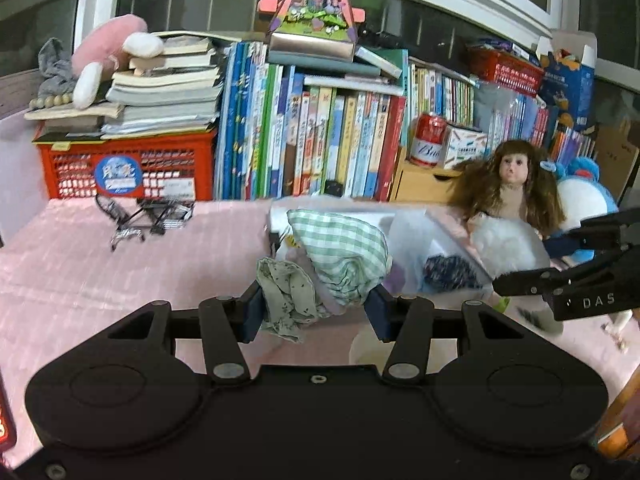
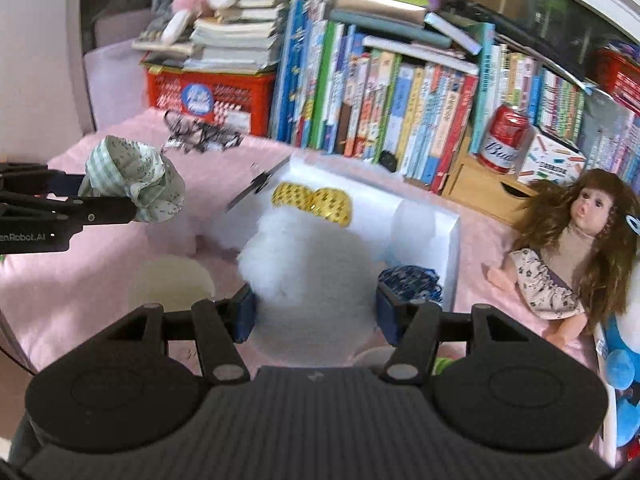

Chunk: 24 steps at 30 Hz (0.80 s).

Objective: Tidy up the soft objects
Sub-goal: 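Carry the gingham cloth with the left tool while the right tool carries the cotton fluff into the box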

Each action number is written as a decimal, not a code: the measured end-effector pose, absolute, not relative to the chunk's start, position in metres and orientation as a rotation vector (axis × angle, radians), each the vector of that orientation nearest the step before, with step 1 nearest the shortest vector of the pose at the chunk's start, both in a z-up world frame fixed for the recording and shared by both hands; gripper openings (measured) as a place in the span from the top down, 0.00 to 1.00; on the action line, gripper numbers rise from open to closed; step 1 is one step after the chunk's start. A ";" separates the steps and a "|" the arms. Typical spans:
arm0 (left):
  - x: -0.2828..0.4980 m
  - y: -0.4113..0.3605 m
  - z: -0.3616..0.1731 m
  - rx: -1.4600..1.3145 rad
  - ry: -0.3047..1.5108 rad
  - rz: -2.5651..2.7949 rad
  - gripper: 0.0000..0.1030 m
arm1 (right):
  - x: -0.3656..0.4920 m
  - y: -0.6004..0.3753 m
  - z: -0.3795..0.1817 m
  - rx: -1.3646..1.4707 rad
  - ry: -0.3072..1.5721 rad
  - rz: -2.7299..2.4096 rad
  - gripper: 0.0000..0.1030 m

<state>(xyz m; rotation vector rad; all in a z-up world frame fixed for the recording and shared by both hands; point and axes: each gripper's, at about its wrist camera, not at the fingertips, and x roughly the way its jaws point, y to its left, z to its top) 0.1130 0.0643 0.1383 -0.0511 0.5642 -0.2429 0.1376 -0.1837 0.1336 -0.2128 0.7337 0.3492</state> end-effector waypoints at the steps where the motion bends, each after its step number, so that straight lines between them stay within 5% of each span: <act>1: 0.119 0.062 0.142 -0.057 0.565 -0.250 0.52 | 0.140 -0.187 0.137 -0.201 0.729 0.342 0.38; 16: 0.210 0.018 0.152 -0.046 0.505 -0.391 0.52 | 0.210 -0.221 0.146 -0.059 0.722 0.206 0.38; 24: 0.267 -0.005 0.130 -0.029 0.657 -0.366 0.52 | 0.256 -0.227 0.119 -0.053 0.758 0.157 0.38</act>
